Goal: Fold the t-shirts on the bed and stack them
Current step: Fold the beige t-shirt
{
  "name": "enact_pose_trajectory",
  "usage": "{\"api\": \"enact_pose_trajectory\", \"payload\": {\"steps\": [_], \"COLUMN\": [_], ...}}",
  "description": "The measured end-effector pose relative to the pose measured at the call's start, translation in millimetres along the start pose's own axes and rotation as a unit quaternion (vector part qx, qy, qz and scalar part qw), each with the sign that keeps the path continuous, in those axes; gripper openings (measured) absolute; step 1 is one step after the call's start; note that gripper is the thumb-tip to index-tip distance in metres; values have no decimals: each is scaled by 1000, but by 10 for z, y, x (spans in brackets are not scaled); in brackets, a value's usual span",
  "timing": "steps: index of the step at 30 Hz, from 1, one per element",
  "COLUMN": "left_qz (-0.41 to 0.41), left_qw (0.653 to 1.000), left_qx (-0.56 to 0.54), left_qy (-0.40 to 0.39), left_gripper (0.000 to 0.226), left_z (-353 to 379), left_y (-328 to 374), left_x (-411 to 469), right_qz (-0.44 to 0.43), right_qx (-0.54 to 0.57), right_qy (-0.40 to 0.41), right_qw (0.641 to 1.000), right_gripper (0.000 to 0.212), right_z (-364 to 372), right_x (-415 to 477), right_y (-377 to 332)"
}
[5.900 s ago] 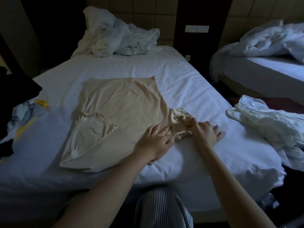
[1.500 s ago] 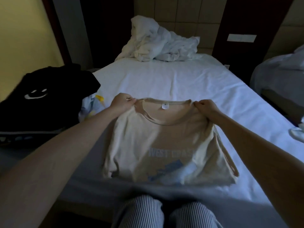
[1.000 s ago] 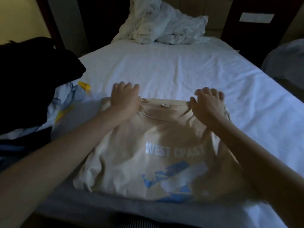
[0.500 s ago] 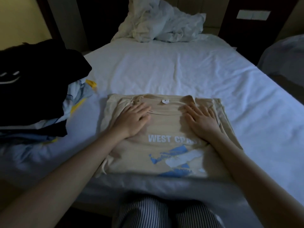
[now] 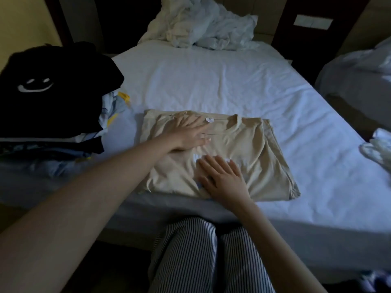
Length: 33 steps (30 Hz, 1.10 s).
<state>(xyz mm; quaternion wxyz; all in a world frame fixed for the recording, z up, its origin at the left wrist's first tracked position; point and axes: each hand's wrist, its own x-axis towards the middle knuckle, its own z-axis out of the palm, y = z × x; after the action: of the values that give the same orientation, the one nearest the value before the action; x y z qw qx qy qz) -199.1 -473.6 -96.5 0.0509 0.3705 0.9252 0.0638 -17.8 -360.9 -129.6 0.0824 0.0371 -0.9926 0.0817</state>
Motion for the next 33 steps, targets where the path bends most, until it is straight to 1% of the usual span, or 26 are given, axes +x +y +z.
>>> {"api": "enact_pose_trajectory", "payload": {"steps": [2,4,5,8,10,13,15,16,17,18,20,21,22,24,26,28,30,32,33], "left_qz": [-7,-28,-42,-78,-91,-73,-54,-51,-50,-45,-29,-25,-26,-39,-61,-78,-90,-107,-118], "left_qw": [1000,999,998,993,992,996,998,998,998,999,999,1000,1000,999,991,969,939,912,896], "left_qx": [-2,-14,-31,-71,-71,-47,-35,-36,-34,-24,3,7,3,-33,-109,-228,-330,-396,-427], "left_qy": [-26,-34,-36,-50,-43,3,8,4,2,5,12,11,3,-18,-42,-54,-45,-17,-8], "left_gripper": [85,100,109,128,129,113,105,103,99,94,77,69,65,65,65,56,46,44,42], "left_z": [-73,-142,-163,-107,-65,-76,-94,-97,-92,-90,-103,-112,-117,-137,-171,-197,-198,-198,-203], "left_y": [4,43,71,140,155,180,233,267,303,338,416,452,488,545,562,547,551,572,575], "left_x": [141,277,332,438,438,374,291,238,190,143,68,30,-7,-88,-154,-185,-225,-286,-310], "right_qz": [27,56,68,83,87,115,177,224,278,332,421,450,468,504,533,558,586,575,561], "right_qx": [10,37,49,37,39,40,64,99,150,215,361,414,454,508,555,587,623,686,715], "right_qy": [75,146,152,187,197,222,260,283,307,324,330,335,352,394,407,407,379,338,324], "right_qw": [997,987,985,978,976,967,947,927,898,859,764,717,672,577,491,423,354,291,263], "right_gripper": [54,38,37,41,40,38,41,45,52,60,76,78,76,68,67,69,72,73,69], "right_z": [-3,91,157,273,288,338,375,373,354,312,198,127,54,-86,-161,-185,-181,-191,-172], "right_x": [-85,-206,-270,-371,-358,-347,-362,-381,-405,-421,-415,-399,-373,-296,-266,-276,-273,-277,-290], "right_y": [-119,-227,-278,-334,-329,-370,-463,-536,-626,-715,-856,-900,-921,-920,-905,-920,-981,-1072,-1076]}}
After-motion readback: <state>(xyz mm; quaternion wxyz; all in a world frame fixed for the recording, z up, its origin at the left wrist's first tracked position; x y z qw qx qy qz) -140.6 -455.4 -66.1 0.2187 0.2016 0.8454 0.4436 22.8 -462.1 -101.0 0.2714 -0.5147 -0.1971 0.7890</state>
